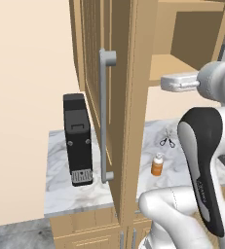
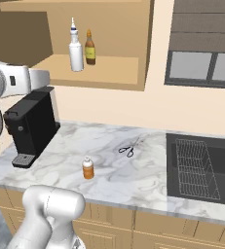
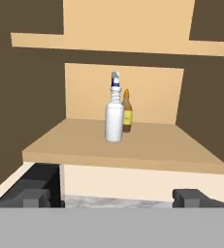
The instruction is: Pick the spray and soap dispenser from the cabinet and place them on the counter.
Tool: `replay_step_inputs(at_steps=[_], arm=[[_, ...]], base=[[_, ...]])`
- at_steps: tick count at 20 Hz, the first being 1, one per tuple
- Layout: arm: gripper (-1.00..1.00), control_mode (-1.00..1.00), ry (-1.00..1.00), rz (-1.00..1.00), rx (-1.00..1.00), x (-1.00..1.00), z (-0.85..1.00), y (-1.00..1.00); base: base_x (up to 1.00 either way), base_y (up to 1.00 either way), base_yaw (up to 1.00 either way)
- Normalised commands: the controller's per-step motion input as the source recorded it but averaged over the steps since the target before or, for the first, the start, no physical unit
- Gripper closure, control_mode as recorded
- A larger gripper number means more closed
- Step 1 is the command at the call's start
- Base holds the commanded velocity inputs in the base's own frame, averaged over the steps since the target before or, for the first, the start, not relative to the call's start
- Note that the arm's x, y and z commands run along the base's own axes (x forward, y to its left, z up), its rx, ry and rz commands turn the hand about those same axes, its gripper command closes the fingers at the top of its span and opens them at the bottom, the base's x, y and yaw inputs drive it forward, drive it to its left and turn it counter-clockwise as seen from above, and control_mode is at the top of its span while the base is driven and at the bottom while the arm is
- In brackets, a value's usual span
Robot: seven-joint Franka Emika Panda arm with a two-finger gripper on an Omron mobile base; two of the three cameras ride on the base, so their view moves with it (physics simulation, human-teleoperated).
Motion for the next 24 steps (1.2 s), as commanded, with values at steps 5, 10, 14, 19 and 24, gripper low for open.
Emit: replay_step_inputs(at_steps=[5,10,14,19,24], arm=[[-1.00,-1.00,0.17,0.00,0.00,0.25,0.07,0.00],[-1.00,-1.00,0.12,-0.01,0.00,0.35,0.00,0.01],[-1.00,-1.00,0.07,0.00,0.00,0.32,0.00,0.00],[-1.00,-1.00,-0.02,0.00,0.00,0.03,-0.03,0.00],[-1.00,-1.00,-0.05,0.00,0.00,0.09,-0.14,0.00]], base=[[0.00,0.00,0.00],[0.00,0.00,0.00],[0.00,0.00,0.00],[0.00,0.00,0.00],[0.00,0.00,0.00]])
